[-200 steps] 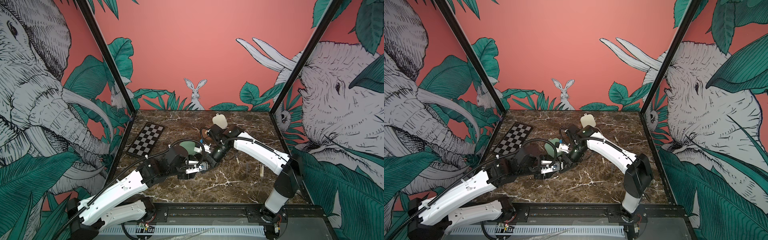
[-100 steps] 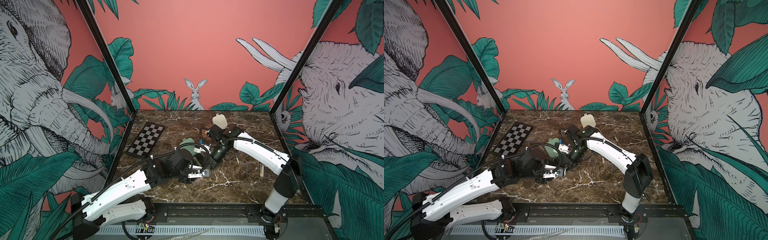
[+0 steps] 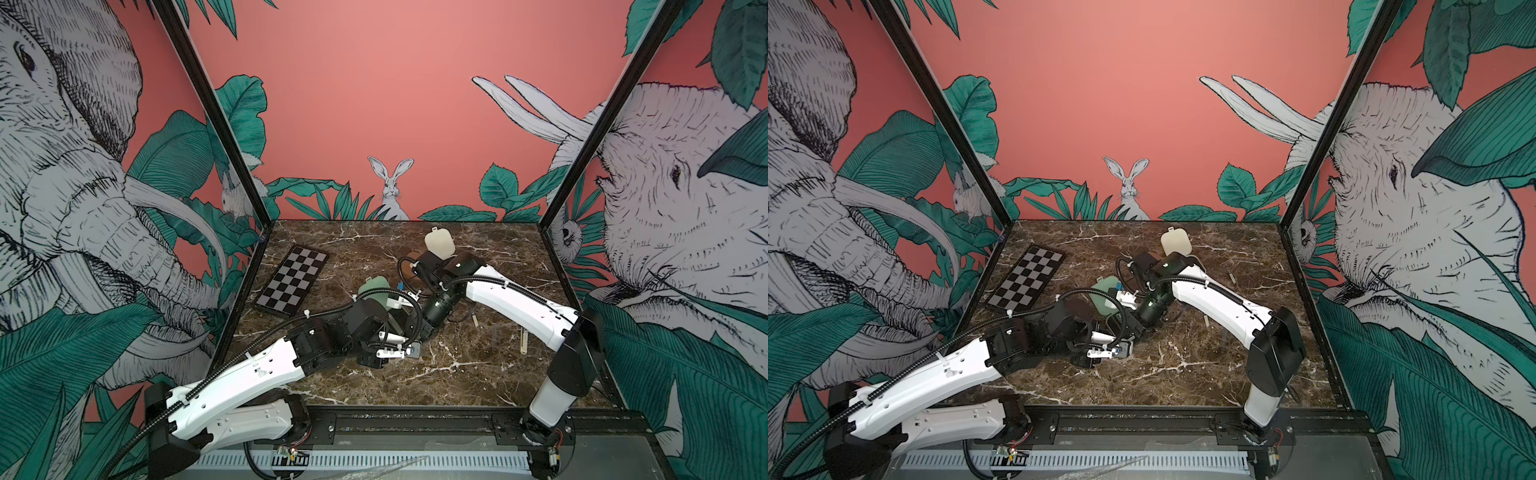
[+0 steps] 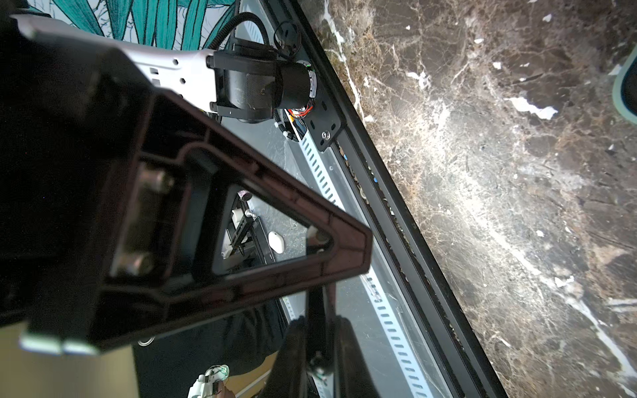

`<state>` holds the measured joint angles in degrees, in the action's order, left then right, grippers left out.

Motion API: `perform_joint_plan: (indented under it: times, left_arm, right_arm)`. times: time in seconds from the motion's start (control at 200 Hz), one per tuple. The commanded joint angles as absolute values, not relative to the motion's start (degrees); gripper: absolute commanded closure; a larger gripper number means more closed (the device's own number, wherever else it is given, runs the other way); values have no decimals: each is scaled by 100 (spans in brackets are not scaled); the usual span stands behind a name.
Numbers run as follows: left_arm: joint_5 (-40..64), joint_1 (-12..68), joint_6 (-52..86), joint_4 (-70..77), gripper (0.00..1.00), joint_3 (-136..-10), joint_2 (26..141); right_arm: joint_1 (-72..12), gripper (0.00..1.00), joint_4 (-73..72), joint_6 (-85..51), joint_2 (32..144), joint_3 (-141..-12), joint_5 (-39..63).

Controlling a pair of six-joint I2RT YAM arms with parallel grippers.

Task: Organize nail clipper sets
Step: Pick up the nail clipper from the center of the board.

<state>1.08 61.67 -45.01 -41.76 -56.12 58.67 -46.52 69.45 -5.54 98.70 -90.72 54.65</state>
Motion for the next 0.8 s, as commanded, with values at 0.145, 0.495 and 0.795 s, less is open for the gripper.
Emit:
perform_joint_plan:
  times: [0.145, 0.495, 0.795]
  left_arm:
    - [240, 6196, -4454, -4261, 100, -5818, 5874]
    - [-291, 6149, -1645, -2238, 100, -5344, 6124]
    - [-692, 5416, 2736, 626, 100, -4650, 6636]
  right_arm:
    - [-4598, 75, 6950, -452, 9924, -9255, 5412]
    - [-3453, 48, 3971, -3418, 7964, -7805, 2043]
    - [-4304, 53, 2268, -3973, 7647, -6936, 549]
